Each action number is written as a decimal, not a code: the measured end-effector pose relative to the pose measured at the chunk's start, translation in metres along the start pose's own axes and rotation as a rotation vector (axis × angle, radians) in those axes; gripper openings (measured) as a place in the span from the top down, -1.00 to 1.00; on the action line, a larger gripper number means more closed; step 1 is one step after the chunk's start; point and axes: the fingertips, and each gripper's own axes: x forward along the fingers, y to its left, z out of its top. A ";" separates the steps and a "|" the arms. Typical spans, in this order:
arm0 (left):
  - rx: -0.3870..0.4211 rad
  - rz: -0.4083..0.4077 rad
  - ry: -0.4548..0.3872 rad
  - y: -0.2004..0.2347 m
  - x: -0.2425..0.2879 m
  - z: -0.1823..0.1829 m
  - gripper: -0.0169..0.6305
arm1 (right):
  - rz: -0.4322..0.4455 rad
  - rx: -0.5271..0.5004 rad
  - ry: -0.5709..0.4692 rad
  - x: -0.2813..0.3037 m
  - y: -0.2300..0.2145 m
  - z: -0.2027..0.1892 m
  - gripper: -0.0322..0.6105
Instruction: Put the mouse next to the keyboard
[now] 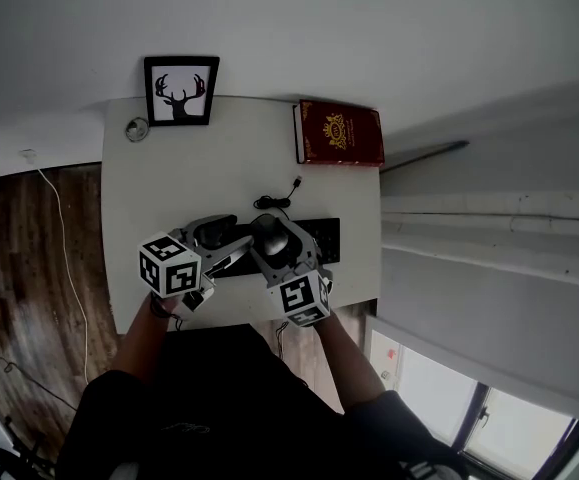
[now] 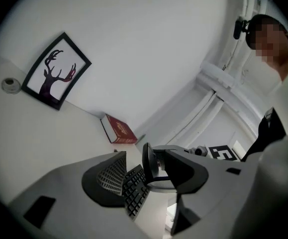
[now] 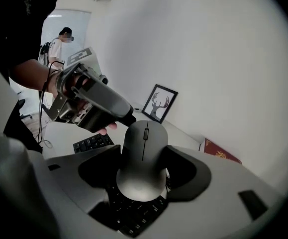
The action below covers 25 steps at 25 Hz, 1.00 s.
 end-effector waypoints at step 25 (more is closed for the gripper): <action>-0.090 -0.096 0.026 0.002 0.012 -0.005 0.63 | -0.001 -0.063 0.007 0.010 0.012 0.011 -0.04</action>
